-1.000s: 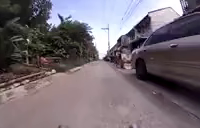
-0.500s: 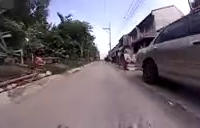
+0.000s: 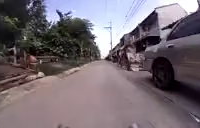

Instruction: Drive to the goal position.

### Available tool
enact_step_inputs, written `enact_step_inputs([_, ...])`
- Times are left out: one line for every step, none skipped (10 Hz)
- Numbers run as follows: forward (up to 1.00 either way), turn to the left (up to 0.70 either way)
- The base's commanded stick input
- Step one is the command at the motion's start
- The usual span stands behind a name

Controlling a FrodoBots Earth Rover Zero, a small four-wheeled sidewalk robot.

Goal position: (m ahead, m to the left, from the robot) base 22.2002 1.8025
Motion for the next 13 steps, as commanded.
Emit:
enact_step_inputs([1.00,0.03])
enact_step_inputs([1.00,0.03])
enact_step_inputs([1.00,0.03])
enact_step_inputs([1.00,0.03])
enact_step_inputs([1.00,0.03])
enact_step_inputs([1.00,0.03])
enact_step_inputs([1.00,0.03])
enact_step_inputs([1.00,0.03])
enact_step_inputs([1.00,0.03])
enact_step_inputs([1.00,0.03])
enact_step_inputs([1.00,0.03])
enact_step_inputs([1.00,0.03])
enact_step_inputs([1.00,0.03])
